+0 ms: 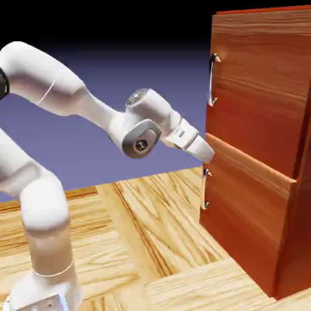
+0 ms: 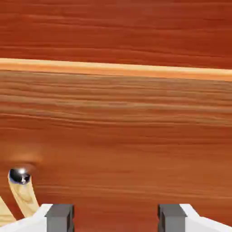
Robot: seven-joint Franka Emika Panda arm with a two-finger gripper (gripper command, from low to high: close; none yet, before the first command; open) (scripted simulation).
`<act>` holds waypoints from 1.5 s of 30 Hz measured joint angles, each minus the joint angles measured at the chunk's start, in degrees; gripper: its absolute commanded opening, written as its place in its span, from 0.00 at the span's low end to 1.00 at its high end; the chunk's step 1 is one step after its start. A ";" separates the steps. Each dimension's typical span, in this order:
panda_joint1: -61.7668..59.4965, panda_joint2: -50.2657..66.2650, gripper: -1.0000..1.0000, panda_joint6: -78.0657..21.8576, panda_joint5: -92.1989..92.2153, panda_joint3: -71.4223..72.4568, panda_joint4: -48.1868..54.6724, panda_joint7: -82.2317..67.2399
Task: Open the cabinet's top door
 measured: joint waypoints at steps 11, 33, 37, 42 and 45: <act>17.58 22.85 0.50 -6.76 21.66 -21.21 3.53 -7.59; 52.88 68.54 0.50 -20.27 64.98 -63.63 10.59 -22.78; 59.29 76.84 0.50 -22.73 72.85 -71.34 11.87 -25.54; 67.30 87.23 0.50 -25.80 82.70 -80.98 13.47 -28.99; 72.11 93.46 0.50 -27.64 88.60 -86.76 14.43 -31.06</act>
